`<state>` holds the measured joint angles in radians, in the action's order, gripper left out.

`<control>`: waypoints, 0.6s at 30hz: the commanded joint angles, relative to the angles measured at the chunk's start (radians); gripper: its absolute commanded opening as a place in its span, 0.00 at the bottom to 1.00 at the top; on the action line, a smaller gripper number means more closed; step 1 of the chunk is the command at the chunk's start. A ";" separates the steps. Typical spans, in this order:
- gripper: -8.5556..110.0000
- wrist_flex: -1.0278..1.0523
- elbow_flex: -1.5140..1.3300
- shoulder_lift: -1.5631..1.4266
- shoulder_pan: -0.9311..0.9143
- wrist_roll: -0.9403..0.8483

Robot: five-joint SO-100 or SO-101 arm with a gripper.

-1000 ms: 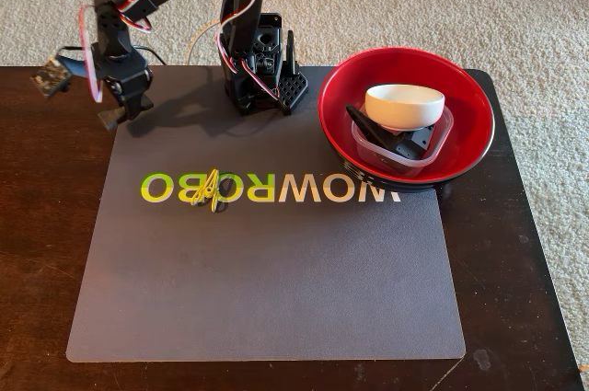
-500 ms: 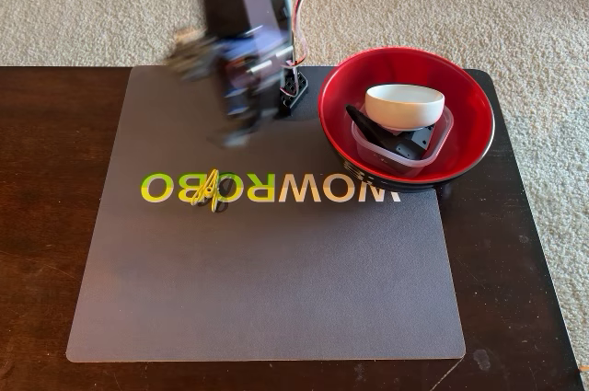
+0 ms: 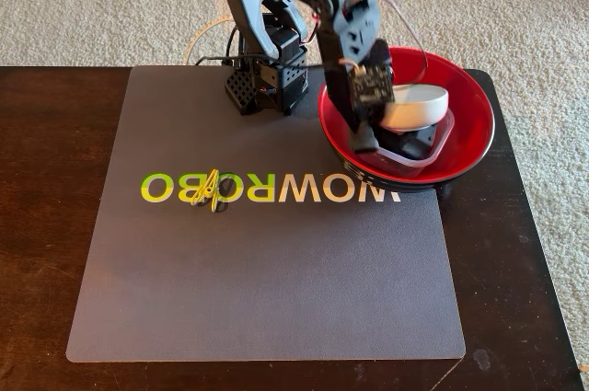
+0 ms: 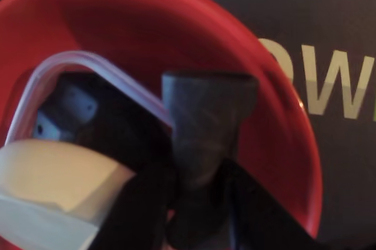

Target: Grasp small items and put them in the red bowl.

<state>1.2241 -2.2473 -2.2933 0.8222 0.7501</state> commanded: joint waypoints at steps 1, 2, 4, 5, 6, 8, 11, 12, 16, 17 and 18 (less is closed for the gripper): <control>0.27 -0.037 -0.040 0.011 -0.018 0.041; 0.30 -0.037 -0.051 -0.003 -0.018 0.044; 0.36 -0.037 -0.067 -0.038 -0.014 0.044; 0.43 -0.034 -0.072 -0.055 -0.012 0.044; 0.46 -0.031 -0.075 -0.072 -0.008 0.040; 0.51 -0.025 -0.075 -0.114 -0.008 0.017; 0.52 -0.002 -0.075 -0.190 -0.026 -0.020; 0.52 0.002 -0.075 -0.218 -0.041 -0.035; 0.52 0.031 -0.072 -0.288 -0.193 -0.072; 0.51 0.037 -0.075 -0.304 -0.261 -0.074; 0.51 0.054 -0.078 -0.311 -0.339 -0.067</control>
<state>1.2533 -2.3270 -2.5663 0.6489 0.6857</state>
